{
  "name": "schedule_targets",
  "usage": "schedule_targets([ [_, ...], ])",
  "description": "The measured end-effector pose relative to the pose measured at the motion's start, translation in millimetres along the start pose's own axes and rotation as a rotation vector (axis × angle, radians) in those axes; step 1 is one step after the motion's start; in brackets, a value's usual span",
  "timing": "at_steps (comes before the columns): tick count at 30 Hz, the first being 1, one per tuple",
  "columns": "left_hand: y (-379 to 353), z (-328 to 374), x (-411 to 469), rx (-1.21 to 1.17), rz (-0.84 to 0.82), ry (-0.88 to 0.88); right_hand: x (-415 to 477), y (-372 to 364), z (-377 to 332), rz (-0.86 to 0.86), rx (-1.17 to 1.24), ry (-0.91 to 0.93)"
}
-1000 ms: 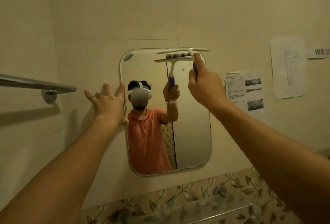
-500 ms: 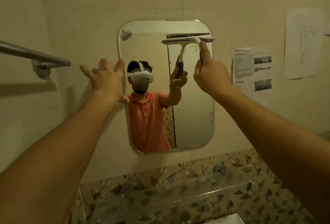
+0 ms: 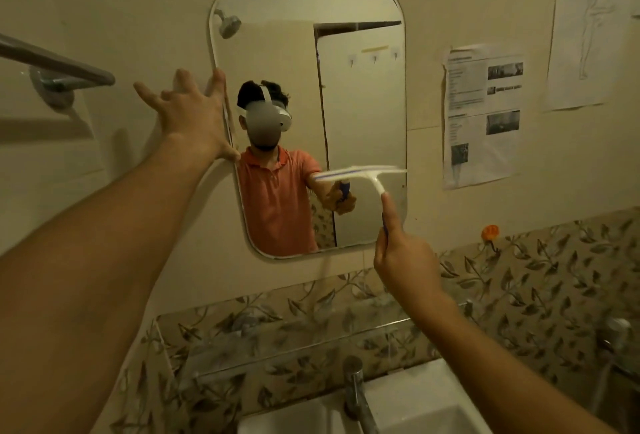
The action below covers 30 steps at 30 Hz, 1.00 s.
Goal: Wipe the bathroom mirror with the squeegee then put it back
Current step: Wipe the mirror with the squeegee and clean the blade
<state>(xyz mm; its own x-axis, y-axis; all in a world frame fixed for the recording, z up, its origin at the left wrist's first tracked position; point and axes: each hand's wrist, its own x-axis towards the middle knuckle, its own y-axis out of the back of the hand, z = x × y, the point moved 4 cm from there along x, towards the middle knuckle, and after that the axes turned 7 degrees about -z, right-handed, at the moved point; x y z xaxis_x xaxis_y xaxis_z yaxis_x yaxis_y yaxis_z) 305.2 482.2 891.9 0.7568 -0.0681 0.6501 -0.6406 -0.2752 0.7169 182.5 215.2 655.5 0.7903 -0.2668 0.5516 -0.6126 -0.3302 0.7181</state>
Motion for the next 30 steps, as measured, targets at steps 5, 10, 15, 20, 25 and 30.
schedule_targets([
  [5,0,1,1,-0.013,-0.007,-0.011,-50,-42,20,-0.133,-0.018,-0.072],
  [10,2,1,-2,-0.003,-0.008,-0.003,-85,-73,36,-0.295,-0.044,-0.167],
  [15,2,2,-2,0.016,-0.002,0.006,-97,-77,43,-0.350,0.073,-0.116],
  [20,1,1,0,0.024,0.007,0.007,-47,-18,22,-0.132,0.225,-0.055],
  [25,1,0,0,0.016,0.012,0.016,52,86,-19,0.144,0.260,0.043],
  [30,1,1,0,0.008,0.008,0.030,131,171,-57,0.263,0.174,0.132],
])
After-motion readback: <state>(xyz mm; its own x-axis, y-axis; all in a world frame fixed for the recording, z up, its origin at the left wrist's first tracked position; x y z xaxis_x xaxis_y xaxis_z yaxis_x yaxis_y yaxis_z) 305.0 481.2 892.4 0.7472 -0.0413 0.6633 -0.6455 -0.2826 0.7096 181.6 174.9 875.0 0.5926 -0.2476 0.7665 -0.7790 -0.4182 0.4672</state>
